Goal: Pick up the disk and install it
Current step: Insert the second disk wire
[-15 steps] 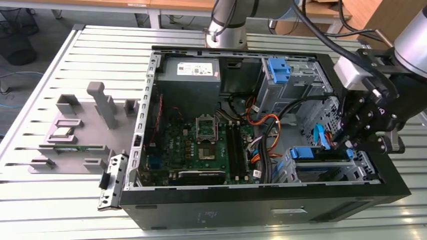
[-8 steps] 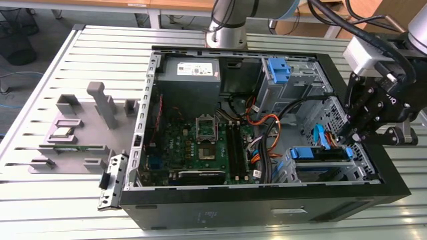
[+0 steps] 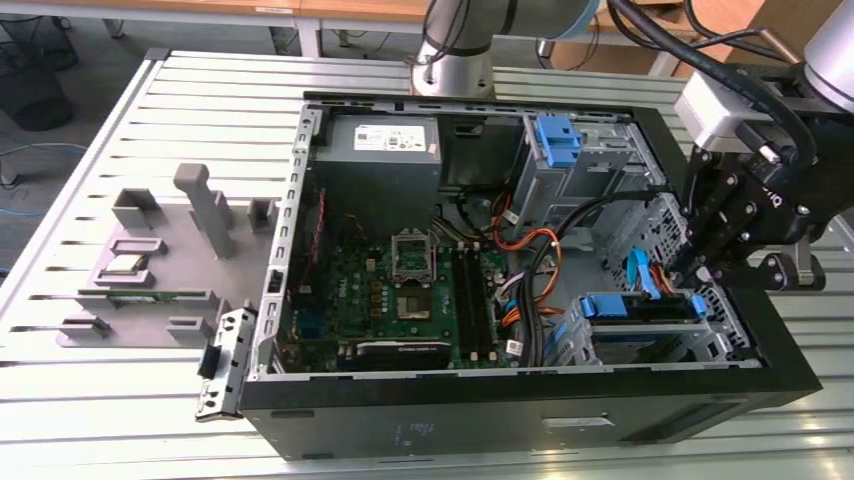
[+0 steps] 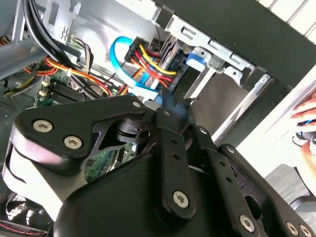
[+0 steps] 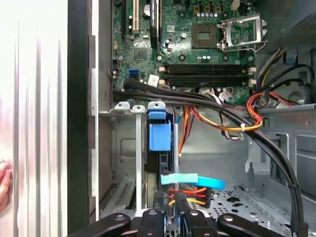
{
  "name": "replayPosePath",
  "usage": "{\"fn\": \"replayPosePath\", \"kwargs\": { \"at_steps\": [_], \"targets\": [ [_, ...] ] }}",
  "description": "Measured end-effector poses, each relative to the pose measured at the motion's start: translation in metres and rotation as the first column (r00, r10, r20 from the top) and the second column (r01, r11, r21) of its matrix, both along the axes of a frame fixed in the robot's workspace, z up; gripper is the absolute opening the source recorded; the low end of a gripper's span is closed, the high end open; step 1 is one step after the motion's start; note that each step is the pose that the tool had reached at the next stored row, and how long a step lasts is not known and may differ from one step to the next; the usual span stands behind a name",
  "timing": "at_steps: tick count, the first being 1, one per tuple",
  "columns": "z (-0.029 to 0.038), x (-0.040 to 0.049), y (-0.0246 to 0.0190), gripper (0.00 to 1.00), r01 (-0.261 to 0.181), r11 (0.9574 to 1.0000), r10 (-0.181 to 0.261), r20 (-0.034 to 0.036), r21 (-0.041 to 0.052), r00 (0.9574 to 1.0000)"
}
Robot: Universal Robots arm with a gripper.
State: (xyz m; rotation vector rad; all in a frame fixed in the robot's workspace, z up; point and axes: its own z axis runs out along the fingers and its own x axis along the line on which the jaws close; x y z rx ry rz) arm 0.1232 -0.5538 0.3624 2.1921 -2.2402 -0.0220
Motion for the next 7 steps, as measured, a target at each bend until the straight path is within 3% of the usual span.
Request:
{"fn": "replayPosePath", "kwargs": {
  "at_steps": [7],
  "targets": [
    [-0.0002,-0.0029,0.0000,0.24,0.000,1.0000,0.000,0.0004,0.0000,1.0000]
  ]
}}
